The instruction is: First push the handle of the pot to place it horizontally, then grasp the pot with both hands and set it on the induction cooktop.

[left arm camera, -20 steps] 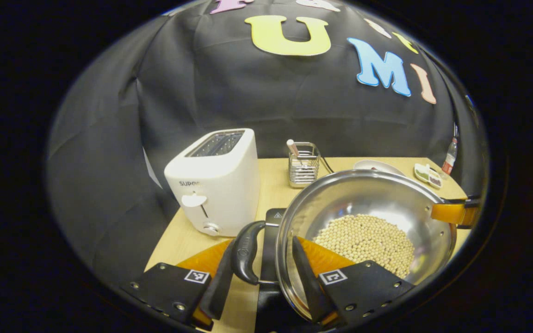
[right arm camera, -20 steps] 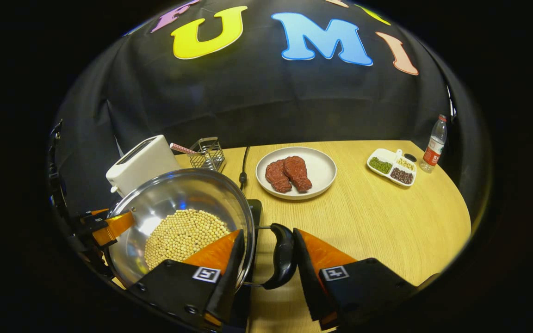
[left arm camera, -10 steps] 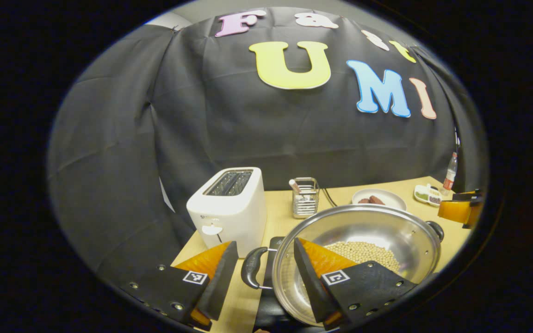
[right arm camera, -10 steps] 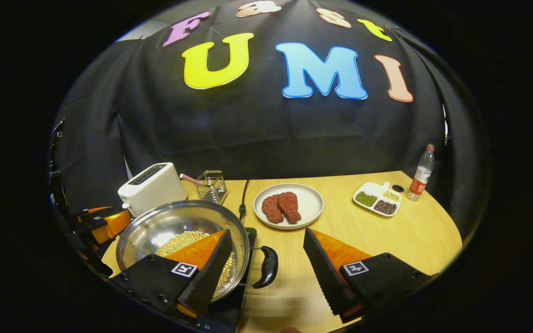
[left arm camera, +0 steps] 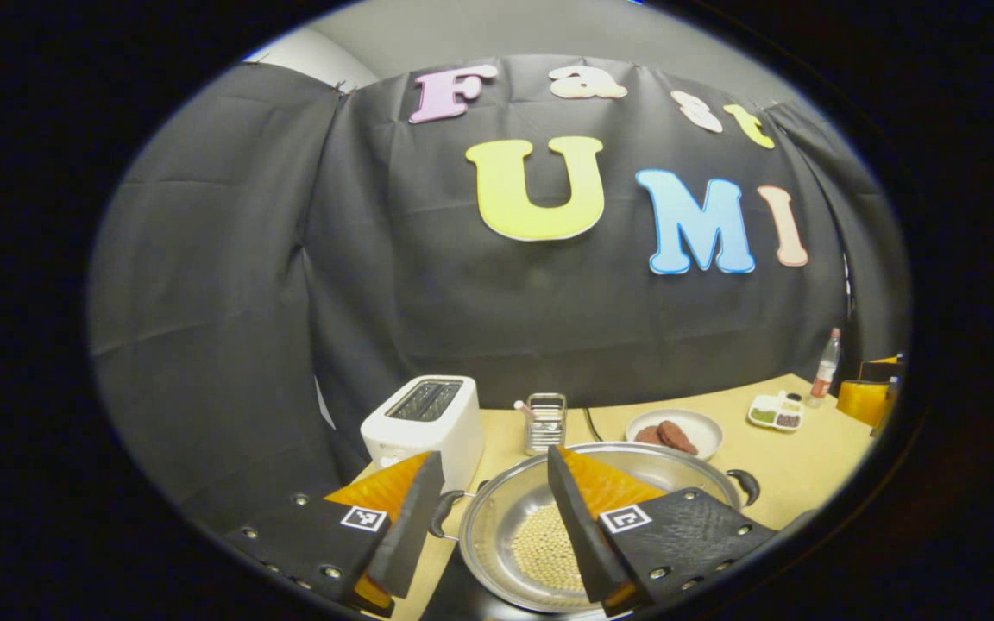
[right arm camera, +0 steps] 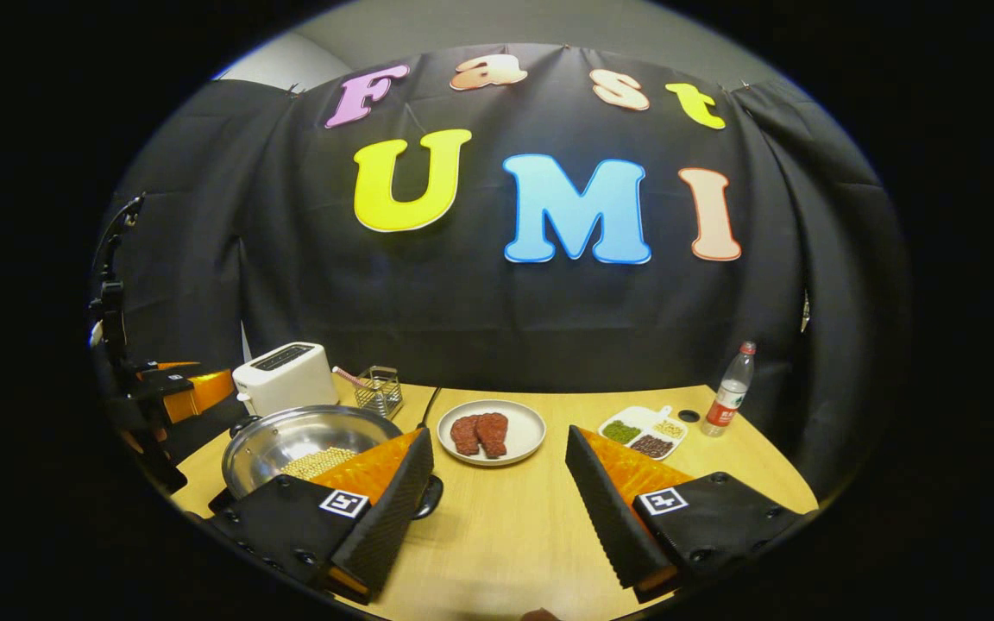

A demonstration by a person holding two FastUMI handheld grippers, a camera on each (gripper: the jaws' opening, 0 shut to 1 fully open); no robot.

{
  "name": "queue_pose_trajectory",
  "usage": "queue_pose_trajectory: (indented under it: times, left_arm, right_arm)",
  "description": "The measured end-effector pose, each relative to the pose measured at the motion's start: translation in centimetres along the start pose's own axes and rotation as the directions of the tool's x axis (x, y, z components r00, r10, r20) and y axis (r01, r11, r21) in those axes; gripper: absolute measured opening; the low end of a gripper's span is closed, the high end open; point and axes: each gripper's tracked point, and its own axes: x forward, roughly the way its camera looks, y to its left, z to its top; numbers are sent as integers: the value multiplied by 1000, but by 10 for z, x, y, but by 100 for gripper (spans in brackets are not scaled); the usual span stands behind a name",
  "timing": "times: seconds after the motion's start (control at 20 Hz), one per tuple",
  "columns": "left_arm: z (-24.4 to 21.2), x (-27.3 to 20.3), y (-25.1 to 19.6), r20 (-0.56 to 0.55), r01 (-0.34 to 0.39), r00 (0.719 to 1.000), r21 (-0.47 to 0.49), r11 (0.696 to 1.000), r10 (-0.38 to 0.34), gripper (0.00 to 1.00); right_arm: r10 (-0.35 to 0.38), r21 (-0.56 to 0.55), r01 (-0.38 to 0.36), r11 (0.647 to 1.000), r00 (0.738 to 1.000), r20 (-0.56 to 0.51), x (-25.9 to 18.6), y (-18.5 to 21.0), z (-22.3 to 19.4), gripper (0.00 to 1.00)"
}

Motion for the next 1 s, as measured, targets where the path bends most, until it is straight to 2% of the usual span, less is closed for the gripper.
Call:
queue_pose_trajectory:
  times: [0.1, 0.15, 0.25, 0.5, 0.55, 1.0]
  left_arm:
    - [18, -22, -17, 32, 4, 999, -2, 1000, -4, 71]
    - [26, -32, -23, 47, 5, 999, -4, 1000, -5, 74]
    - [41, -53, -39, 79, 9, 997, -9, 1000, -8, 71]
    - [61, -102, -76, 125, 23, 992, 0, 1000, -23, 71]
    - [63, -110, -84, 129, 26, 991, 1, 1000, -26, 71]
    - [90, -198, -144, 189, 62, 980, -6, 998, -59, 73]
  right_arm:
    - [-11, 5, 11, 1000, 1000, 28, -22, -19, 8, 98]
    - [-15, 4, 15, 1000, 999, 44, -33, -27, 12, 98]
    - [-23, 2, 23, 1000, 998, 67, -51, -44, 16, 98]
    - [-43, 31, 40, 999, 994, 97, -94, -78, 19, 98]
    - [-46, 27, 43, 999, 994, 103, -102, -84, 20, 92]
    - [-50, 40, 43, 998, 982, 183, -174, -120, 42, 92]
